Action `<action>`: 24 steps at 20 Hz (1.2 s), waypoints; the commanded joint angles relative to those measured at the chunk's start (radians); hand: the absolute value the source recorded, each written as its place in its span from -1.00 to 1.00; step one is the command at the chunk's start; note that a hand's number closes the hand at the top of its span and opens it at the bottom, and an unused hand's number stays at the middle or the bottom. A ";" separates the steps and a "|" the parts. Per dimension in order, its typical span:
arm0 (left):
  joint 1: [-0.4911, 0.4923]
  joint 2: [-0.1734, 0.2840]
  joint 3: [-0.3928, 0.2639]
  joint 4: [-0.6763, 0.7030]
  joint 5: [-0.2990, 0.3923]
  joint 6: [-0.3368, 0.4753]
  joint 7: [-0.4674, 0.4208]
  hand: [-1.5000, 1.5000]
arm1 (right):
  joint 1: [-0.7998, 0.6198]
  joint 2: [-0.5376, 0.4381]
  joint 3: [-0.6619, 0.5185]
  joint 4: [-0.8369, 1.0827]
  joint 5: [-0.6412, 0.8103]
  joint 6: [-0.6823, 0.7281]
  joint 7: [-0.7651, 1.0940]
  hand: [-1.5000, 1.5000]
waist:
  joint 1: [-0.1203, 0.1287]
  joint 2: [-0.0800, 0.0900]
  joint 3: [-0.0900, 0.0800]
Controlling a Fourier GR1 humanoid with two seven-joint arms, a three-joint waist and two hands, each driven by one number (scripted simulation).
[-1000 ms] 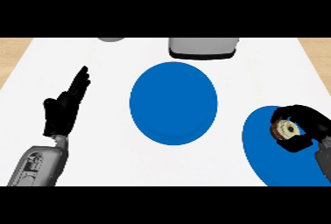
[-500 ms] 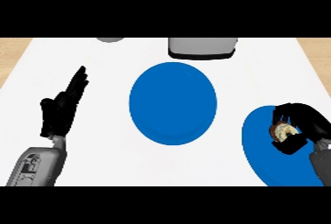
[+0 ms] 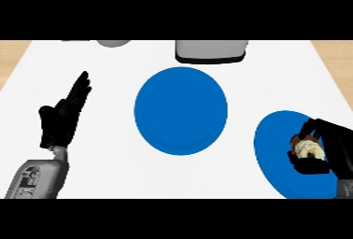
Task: Pick the cupcake from the plate and place it in the plate
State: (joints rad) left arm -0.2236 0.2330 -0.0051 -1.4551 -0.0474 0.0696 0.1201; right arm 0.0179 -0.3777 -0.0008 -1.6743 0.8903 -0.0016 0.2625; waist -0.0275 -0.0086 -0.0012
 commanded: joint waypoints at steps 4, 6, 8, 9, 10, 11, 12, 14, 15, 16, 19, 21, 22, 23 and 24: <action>0.018 -0.010 -0.007 0.018 -0.014 -0.008 -0.040 0.00 | 0.041 0.076 0.087 -0.337 0.059 -0.056 0.042 1.00 | 0.015 0.004 0.000; -0.012 -0.022 -0.002 0.068 -0.008 -0.013 -0.044 0.00 | -0.036 0.077 0.094 -0.355 0.039 -0.030 0.039 1.00 | 0.020 0.007 0.000; -0.023 -0.045 -0.018 0.078 -0.027 0.002 -0.057 0.00 | -0.016 0.067 0.105 -0.433 0.001 0.023 0.028 1.00 | 0.017 0.007 0.001; -0.017 -0.037 -0.031 -0.001 -0.034 0.003 0.005 0.00 | -0.123 0.099 0.125 -0.356 0.006 0.039 0.061 1.00 | 0.032 0.007 0.001; -0.007 -0.007 -0.005 -0.057 0.001 -0.030 0.052 0.00 | -0.138 0.135 0.157 -0.338 0.041 0.037 0.097 1.00 | 0.036 0.007 0.001; -0.039 -0.034 0.006 0.098 -0.017 -0.017 -0.069 0.00 | -0.125 0.167 0.188 -0.337 0.041 0.014 0.083 1.00 | 0.027 0.010 0.001; -0.026 -0.020 -0.008 0.004 -0.013 -0.030 0.005 0.00 | -0.202 0.153 0.161 -0.349 -0.013 0.112 0.134 1.00 | 0.033 0.008 0.001; -0.018 -0.032 -0.004 0.053 -0.030 -0.015 -0.066 0.00 | -0.293 0.223 0.197 -0.249 0.006 0.113 0.190 1.00 | 0.037 0.010 0.001; -0.055 -0.012 0.021 0.065 -0.006 -0.034 -0.022 0.00 | -0.325 0.286 0.276 -0.232 0.073 0.106 0.260 1.00 | 0.041 0.011 0.000; -0.042 -0.014 0.022 0.054 0.002 -0.048 -0.038 0.00 | -0.289 0.306 0.263 -0.198 0.065 0.053 0.217 1.00 | 0.035 0.010 0.001; -0.021 -0.069 -0.035 0.012 -0.060 0.014 0.003 0.00 | -0.414 0.328 0.205 0.007 0.036 0.029 0.158 1.00 | 0.040 0.010 0.001; -0.077 -0.054 0.001 0.094 -0.038 -0.012 -0.050 0.00 | -0.500 0.374 0.310 0.072 0.077 -0.009 0.265 1.00 | 0.041 0.012 0.001; -0.008 -0.012 0.022 0.021 -0.013 -0.051 -0.032 0.00 | -0.437 0.374 0.283 0.132 0.058 -0.088 0.159 1.00 | 0.041 0.011 0.001; -0.053 -0.031 0.016 0.089 -0.030 -0.039 -0.069 0.00 | -0.518 0.375 0.319 0.179 0.042 -0.094 0.219 1.00 | 0.040 0.012 0.001; -0.068 -0.052 -0.005 0.038 -0.034 -0.019 0.018 0.00 | -0.599 0.376 0.293 0.287 0.027 -0.133 0.225 1.00 | 0.053 0.014 0.001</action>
State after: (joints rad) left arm -0.2674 0.1962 -0.0006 -1.4000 -0.0762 0.0441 0.0882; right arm -0.4374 -0.0309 0.2747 -1.5984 0.9404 -0.0437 0.4659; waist 0.0141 0.0028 -0.0002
